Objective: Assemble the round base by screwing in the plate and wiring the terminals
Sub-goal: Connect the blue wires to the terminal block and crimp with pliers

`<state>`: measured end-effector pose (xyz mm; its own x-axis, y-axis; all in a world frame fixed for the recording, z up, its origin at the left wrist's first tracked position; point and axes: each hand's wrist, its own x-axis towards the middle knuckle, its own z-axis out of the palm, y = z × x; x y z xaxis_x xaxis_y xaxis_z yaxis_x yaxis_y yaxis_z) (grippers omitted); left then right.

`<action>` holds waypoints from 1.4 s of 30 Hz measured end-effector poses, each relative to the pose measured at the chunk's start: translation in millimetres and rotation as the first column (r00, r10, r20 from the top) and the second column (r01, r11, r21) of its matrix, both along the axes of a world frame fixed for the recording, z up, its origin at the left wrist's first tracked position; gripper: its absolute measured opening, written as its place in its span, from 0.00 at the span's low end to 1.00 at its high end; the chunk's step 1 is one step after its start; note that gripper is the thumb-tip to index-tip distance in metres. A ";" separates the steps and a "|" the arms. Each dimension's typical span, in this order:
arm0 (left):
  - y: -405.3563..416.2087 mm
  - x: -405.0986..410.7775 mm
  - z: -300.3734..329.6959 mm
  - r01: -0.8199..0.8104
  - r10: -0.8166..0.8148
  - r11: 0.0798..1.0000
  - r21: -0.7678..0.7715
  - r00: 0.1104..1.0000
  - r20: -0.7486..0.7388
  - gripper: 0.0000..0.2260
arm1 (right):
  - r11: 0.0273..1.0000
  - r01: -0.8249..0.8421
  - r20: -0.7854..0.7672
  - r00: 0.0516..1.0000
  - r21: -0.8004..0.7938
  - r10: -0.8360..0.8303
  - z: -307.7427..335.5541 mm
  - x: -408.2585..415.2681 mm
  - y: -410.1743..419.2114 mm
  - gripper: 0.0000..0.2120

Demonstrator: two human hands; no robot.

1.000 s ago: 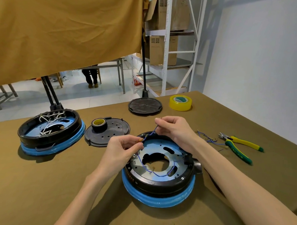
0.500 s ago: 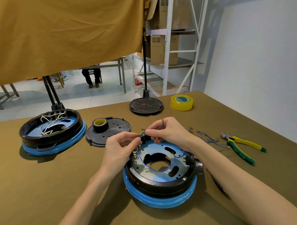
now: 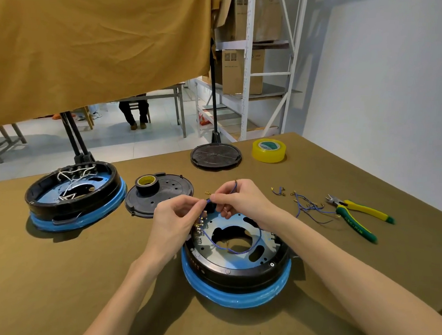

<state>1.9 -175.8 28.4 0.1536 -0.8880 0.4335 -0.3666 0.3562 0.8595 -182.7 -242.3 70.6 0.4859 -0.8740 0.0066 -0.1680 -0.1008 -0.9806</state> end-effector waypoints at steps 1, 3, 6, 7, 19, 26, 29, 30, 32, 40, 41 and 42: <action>-0.2 1.0 0.1 -0.010 0.010 1.000 -0.002 1.000 -0.008 0.03 | 1.000 -0.023 -0.007 1.000 0.007 0.023 1.5 -1.0 0.6 0.04; -0.7 2.9 0.6 -0.028 0.027 0.999 -0.015 0.998 -0.063 0.04 | 1.000 -0.014 -0.017 1.000 -0.011 0.014 7.7 -10.4 -1.8 0.10; -3.1 8.1 0.2 -0.076 0.069 0.995 -0.060 0.990 -0.121 0.04 | 0.981 0.169 -0.027 0.985 -0.094 -0.172 16.9 -34.9 -13.7 0.17; -4.1 9.9 -0.7 -0.091 0.081 0.993 -0.072 0.987 -0.136 0.04 | 0.966 0.230 -0.054 0.970 -0.120 -0.238 15.7 -42.3 -16.9 0.18; -6.9 17.2 -13.2 -0.169 0.144 0.975 -0.145 0.975 -0.167 0.04 | 0.982 0.162 0.009 0.986 0.096 -0.164 -7.6 -60.7 -4.6 0.05; -6.3 14.8 -13.8 -0.193 0.162 0.970 -0.149 0.967 -0.198 0.04 | 0.963 0.042 0.435 0.886 0.266 -0.159 -3.1 -61.9 16.6 0.16; -5.9 12.3 -14.0 -0.204 0.171 0.966 -0.159 0.965 -0.201 0.04 | 0.978 0.102 0.454 0.873 0.182 -0.175 -2.0 -60.0 23.3 0.21; -6.1 11.4 -13.9 -0.206 0.172 0.965 -0.160 0.964 -0.203 0.04 | 0.978 0.138 0.468 0.862 0.155 -0.196 -1.1 -58.9 24.6 0.26; -6.8 9.9 -14.0 -0.214 0.176 0.965 -0.153 0.957 -0.230 0.05 | 0.972 0.205 0.516 0.824 0.111 -0.233 -0.8 -58.8 24.3 0.33; -9.9 12.4 -13.6 -0.271 0.226 0.961 -0.050 0.878 -0.423 0.10 | 0.950 0.303 0.579 0.762 0.078 -0.291 -6.2 -84.8 23.4 0.30; -9.6 11.4 -12.4 -0.261 0.216 0.964 -0.055 0.886 -0.411 0.10 | 0.948 0.316 0.529 0.796 0.049 -0.293 -7.7 -86.7 24.1 0.27; -8.7 9.2 -11.3 -0.247 0.204 0.967 -0.065 0.899 -0.388 0.10 | 0.947 0.320 0.459 0.840 0.013 -0.290 -9.4 -87.4 24.2 0.25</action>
<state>11.1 -184.6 17.1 0.5145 -0.7602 0.3968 -0.1065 0.4026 0.9092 -270.1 -218.1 61.2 0.1251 -0.9680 0.2175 0.2565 -0.1802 -0.9496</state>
